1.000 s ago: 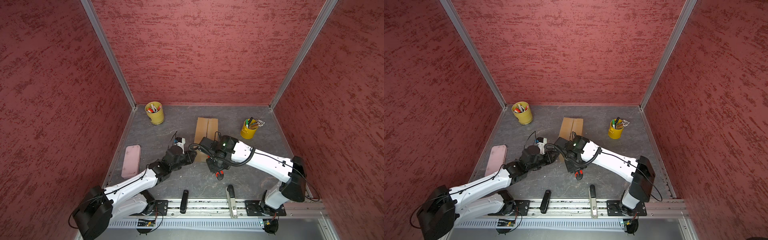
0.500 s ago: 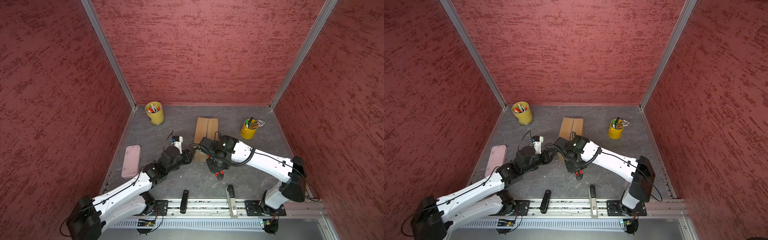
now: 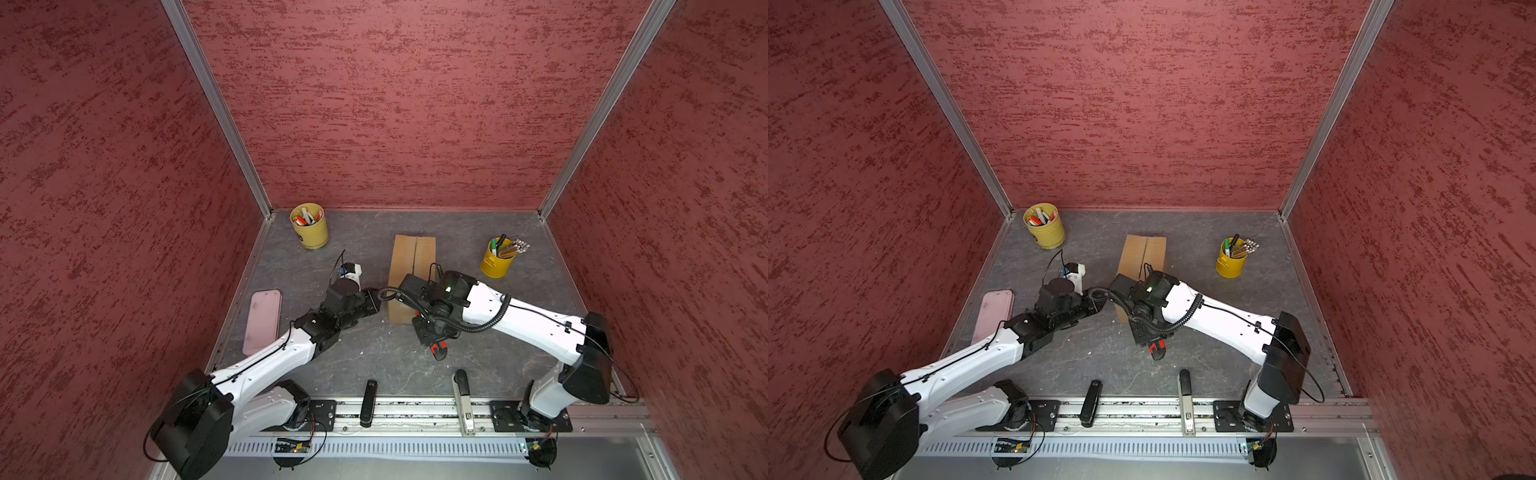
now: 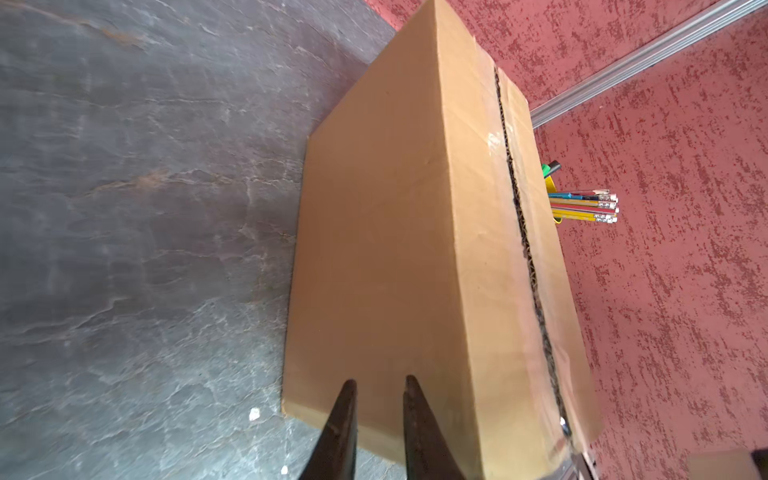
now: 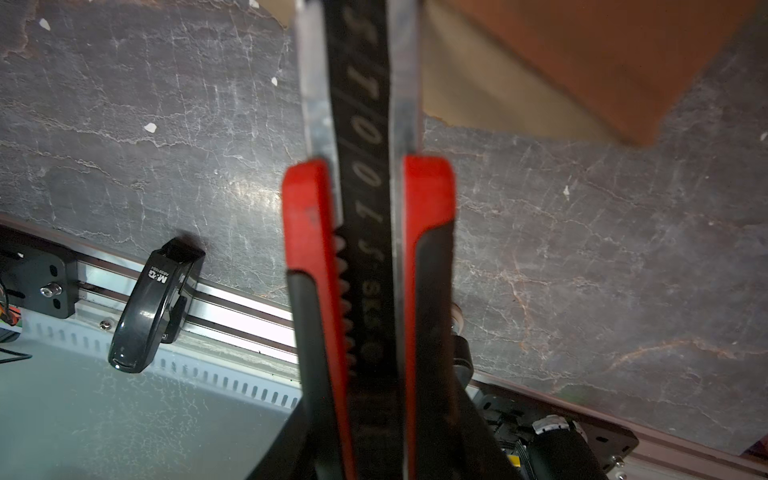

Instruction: Unpack the express box

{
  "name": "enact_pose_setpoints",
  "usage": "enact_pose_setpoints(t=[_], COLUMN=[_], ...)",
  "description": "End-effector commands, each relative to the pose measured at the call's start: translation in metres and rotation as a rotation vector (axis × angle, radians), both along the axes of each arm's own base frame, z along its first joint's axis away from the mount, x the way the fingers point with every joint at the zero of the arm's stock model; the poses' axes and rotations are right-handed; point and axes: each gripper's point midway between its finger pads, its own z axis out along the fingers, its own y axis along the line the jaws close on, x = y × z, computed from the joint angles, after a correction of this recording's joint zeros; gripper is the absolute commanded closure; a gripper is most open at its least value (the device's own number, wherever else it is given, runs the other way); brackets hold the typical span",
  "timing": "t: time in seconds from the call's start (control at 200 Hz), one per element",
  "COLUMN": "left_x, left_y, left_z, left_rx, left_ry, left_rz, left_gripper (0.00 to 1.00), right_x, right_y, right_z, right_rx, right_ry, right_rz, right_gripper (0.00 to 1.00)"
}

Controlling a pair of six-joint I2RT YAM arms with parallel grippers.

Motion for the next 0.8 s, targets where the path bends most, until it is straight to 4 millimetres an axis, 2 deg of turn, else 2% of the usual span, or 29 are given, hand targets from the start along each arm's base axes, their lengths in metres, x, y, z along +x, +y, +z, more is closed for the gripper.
enact_pose_setpoints(t=[0.0, 0.401, 0.792], left_x=[0.006, -0.019, -0.034], left_y=[-0.019, -0.052, -0.07], left_z=[0.021, 0.018, 0.02], left_rx=[-0.041, -0.048, -0.063], left_ry=[-0.069, -0.067, -0.074], left_rz=[-0.053, -0.12, -0.159], left_gripper=[0.79, 0.79, 0.79], right_x=[0.004, 0.003, 0.005], right_y=[0.008, 0.011, 0.015], right_z=[0.006, 0.008, 0.006], right_rx=[0.039, 0.054, 0.057], right_ry=[-0.008, 0.004, 0.009], right_rz=[-0.001, -0.005, -0.004], right_gripper=[1.0, 1.0, 1.0])
